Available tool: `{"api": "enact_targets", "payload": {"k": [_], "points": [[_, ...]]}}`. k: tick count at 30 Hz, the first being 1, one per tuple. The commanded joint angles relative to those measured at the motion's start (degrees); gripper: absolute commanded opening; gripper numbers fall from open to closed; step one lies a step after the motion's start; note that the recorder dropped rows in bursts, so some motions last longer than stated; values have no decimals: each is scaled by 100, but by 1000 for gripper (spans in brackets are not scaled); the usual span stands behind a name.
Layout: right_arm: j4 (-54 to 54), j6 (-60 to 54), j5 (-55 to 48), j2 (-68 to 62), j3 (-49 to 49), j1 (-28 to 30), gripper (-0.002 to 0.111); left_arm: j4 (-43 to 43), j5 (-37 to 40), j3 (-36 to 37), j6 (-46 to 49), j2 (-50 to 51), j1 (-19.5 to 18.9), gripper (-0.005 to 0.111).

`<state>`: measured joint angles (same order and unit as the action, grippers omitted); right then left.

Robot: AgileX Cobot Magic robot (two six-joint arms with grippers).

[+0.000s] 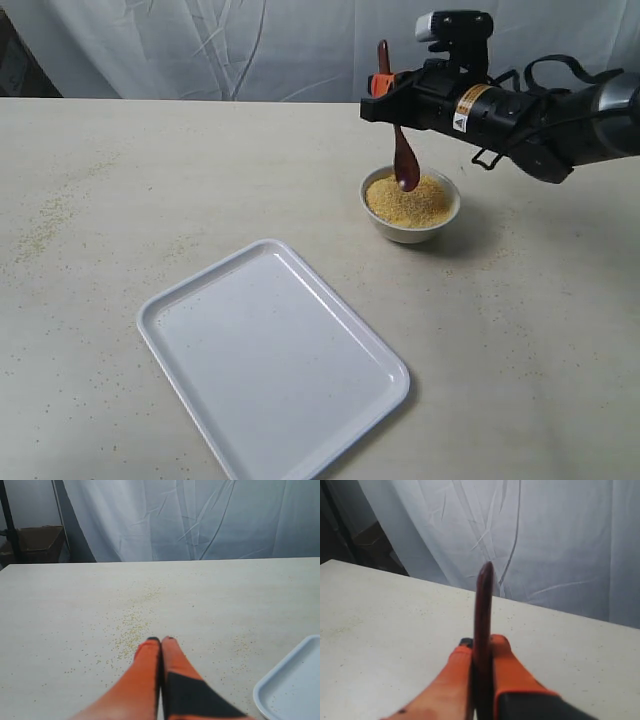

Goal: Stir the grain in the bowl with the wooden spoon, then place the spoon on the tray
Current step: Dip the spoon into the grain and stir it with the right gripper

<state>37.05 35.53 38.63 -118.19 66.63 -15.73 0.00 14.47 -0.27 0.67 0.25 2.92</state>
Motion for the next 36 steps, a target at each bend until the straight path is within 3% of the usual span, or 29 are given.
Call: {"api": "enact_targets", "payload": {"k": [1,18,23,29,36], "points": [[14,-155,-11,-232,2,-276,5,0,-82,27,-6,-25,9,0],[-837,-1297,-444,129,2,137,5,0,-82,27,-6,-25,9,0],[-904,-1511,-839,-96,2,139,5,0,-82,27,-6,-25,9,0],[-761,-1389,-528,5,2,-227,5,0,-82,27,-6,-25,9,0],[-910,-1824,-753,48,2,41,5,0,-82,27,-6,-25,9,0]]}}
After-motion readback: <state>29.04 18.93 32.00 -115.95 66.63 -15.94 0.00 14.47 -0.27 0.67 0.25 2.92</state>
